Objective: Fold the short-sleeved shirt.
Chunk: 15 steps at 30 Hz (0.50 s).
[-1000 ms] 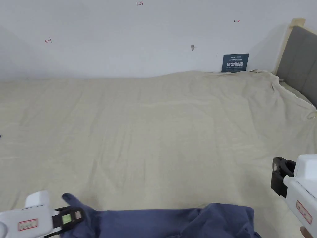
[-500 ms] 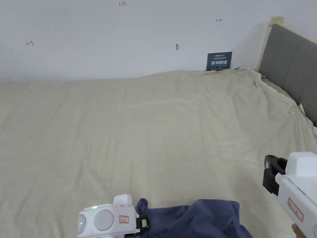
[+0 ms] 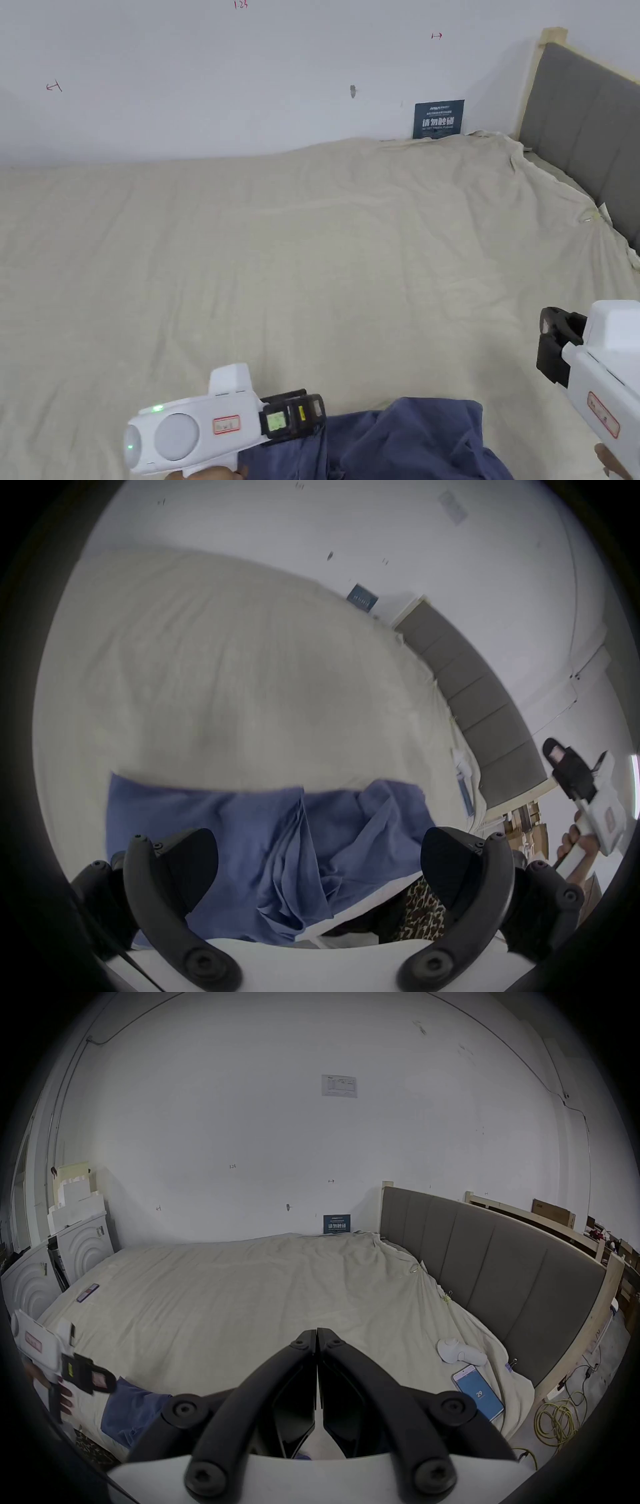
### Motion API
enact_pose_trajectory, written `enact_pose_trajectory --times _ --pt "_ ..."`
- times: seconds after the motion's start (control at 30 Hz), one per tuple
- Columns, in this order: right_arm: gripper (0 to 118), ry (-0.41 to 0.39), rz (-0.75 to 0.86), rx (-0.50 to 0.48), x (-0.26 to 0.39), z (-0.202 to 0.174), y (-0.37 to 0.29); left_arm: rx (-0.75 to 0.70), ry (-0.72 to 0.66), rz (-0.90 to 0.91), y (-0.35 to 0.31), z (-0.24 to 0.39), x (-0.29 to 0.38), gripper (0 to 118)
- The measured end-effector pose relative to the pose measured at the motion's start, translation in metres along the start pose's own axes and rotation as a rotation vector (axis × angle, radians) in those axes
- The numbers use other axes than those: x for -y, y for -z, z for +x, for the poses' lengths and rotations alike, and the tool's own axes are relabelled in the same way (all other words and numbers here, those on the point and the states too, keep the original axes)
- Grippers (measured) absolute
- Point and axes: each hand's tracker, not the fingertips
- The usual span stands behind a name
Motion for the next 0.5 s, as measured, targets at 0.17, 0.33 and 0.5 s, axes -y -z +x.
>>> enact_pose_trajectory --times 0.17,0.33,0.5 --pt "0 0.001 0.012 0.009 -0.002 0.002 -0.002 -0.119 0.032 0.05 -0.024 -0.03 -0.012 115" --pt "0 0.011 0.012 0.018 -0.001 0.006 -0.003 -0.193 0.073 0.144 -0.03 -0.052 0.002 39" --pt "0 0.01 0.006 0.023 0.0 0.004 -0.005 -0.238 0.102 0.062 -0.007 -0.063 0.026 0"
